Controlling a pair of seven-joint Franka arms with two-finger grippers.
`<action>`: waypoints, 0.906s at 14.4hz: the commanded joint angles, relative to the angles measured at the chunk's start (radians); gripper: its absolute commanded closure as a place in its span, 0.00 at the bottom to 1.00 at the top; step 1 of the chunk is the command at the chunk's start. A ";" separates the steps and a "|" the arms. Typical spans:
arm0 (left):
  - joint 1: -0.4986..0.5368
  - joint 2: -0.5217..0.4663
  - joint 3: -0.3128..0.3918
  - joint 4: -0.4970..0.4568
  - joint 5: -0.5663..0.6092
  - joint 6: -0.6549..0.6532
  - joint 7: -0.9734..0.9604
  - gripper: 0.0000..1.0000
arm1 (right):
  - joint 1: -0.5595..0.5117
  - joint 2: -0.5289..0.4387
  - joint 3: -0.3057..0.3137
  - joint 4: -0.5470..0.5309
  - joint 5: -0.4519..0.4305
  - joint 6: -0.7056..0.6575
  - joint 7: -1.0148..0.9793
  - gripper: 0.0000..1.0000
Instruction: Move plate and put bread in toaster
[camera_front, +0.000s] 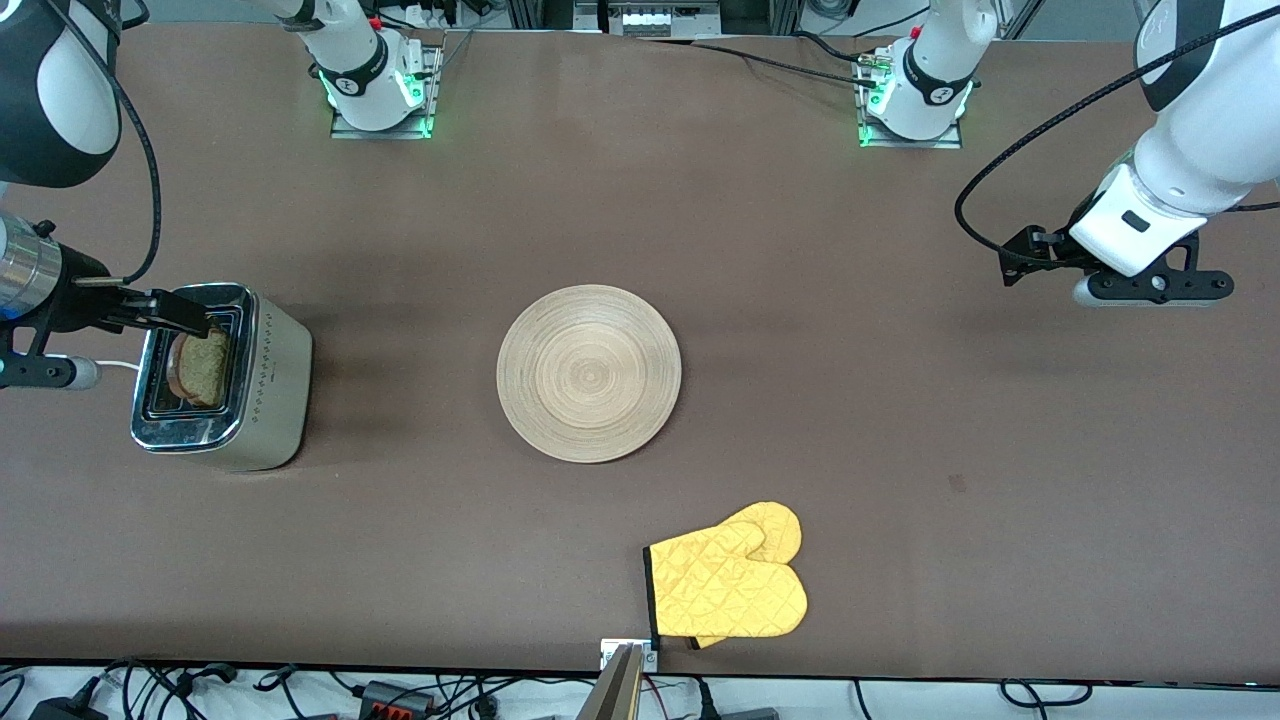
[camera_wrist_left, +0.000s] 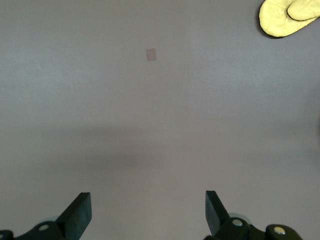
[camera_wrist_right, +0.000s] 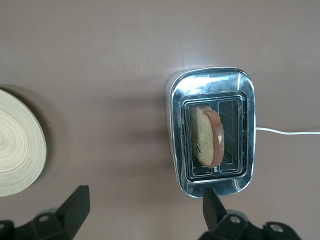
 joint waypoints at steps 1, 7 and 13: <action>0.002 0.004 -0.003 0.015 -0.008 -0.016 -0.003 0.00 | -0.061 -0.030 0.029 0.038 0.026 0.001 -0.004 0.00; 0.002 0.004 -0.003 0.015 -0.010 -0.016 -0.003 0.00 | -0.377 -0.072 0.368 0.020 -0.031 0.060 -0.004 0.00; 0.004 0.004 -0.003 0.015 -0.008 -0.016 -0.003 0.00 | -0.379 -0.251 0.371 -0.274 -0.072 0.178 -0.013 0.00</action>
